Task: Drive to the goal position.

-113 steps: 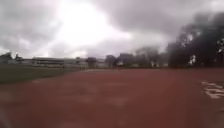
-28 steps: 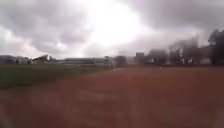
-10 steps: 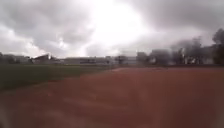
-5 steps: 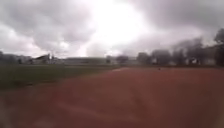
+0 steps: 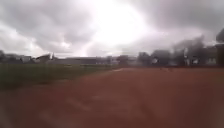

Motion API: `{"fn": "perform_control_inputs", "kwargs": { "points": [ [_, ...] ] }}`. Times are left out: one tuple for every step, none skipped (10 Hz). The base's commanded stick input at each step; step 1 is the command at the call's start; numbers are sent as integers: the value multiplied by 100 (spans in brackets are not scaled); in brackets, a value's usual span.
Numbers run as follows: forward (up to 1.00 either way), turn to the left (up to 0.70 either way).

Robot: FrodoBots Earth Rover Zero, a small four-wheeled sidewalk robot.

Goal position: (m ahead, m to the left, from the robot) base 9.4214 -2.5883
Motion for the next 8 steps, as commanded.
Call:
{"fn": "perform_control_inputs", "kwargs": {
  "points": [
    [70,0],
    [70,0],
    [70,0],
    [70,0],
    [70,-35],
    [70,-35],
    [70,-34],
    [70,-32]
  ]
}}
